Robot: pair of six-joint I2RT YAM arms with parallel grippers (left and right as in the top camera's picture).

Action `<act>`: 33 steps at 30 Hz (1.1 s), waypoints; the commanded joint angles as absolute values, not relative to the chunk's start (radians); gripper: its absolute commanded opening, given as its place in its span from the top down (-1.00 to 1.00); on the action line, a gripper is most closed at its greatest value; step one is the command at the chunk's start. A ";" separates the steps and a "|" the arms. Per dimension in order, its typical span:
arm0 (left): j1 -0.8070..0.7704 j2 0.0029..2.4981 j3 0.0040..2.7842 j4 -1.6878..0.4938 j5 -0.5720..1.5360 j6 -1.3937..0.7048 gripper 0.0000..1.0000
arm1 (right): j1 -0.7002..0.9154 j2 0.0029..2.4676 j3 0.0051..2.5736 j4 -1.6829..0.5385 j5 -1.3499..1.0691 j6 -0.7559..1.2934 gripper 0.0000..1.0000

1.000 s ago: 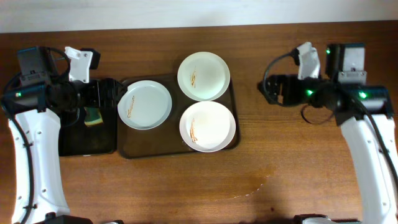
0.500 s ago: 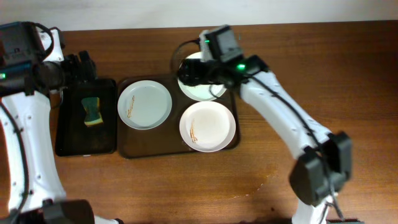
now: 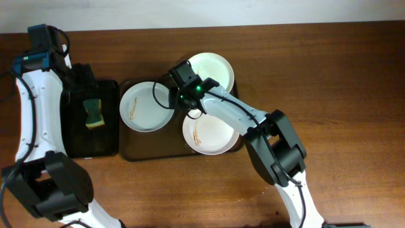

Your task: Clean dirty plates on tray and stack at the side

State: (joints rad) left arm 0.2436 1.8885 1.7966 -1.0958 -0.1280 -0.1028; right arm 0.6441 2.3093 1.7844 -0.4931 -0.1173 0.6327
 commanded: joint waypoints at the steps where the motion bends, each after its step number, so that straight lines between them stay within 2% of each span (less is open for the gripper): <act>1: 0.252 1.917 1.807 -1.095 -0.147 -0.119 -0.82 | 0.673 2.346 1.806 -0.481 -0.136 0.641 0.24; 4: 0.252 1.930 1.807 -1.101 -0.147 -0.119 -0.82 | 0.710 2.370 1.806 -0.452 -0.148 0.641 0.32; 8: 0.252 1.962 1.806 -1.110 -0.146 -0.119 -0.82 | 0.725 2.372 1.806 -0.516 -0.144 0.653 0.92; 16: 0.252 1.986 1.736 -1.111 -0.067 -0.120 -0.78 | 0.638 2.372 1.874 -0.704 -0.123 0.631 0.92; 19: 0.252 1.990 1.675 -1.055 -0.068 -0.119 -0.41 | 0.634 2.372 1.884 -0.710 -0.119 0.603 0.92; 20: 0.252 1.997 1.650 -1.028 -0.068 -0.119 -0.38 | 0.635 2.372 1.884 -0.711 -0.119 0.599 0.92; 21: 0.252 2.003 1.624 -0.999 -0.082 -0.119 -0.25 | 0.635 2.372 1.884 -0.711 -0.119 0.590 0.92; 22: 0.252 2.008 1.600 -0.974 -0.105 -0.119 -0.20 | 0.635 2.372 1.884 -0.711 -0.118 0.587 0.92; 33: 0.252 2.114 1.523 -0.803 -0.188 -0.056 -0.19 | 0.635 2.372 1.884 -0.710 -0.111 0.583 0.92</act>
State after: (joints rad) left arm 0.2447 2.0686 1.5234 -0.8177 -0.1661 -0.0731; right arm 0.6315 2.3520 1.8629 -0.7067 -0.1390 0.5972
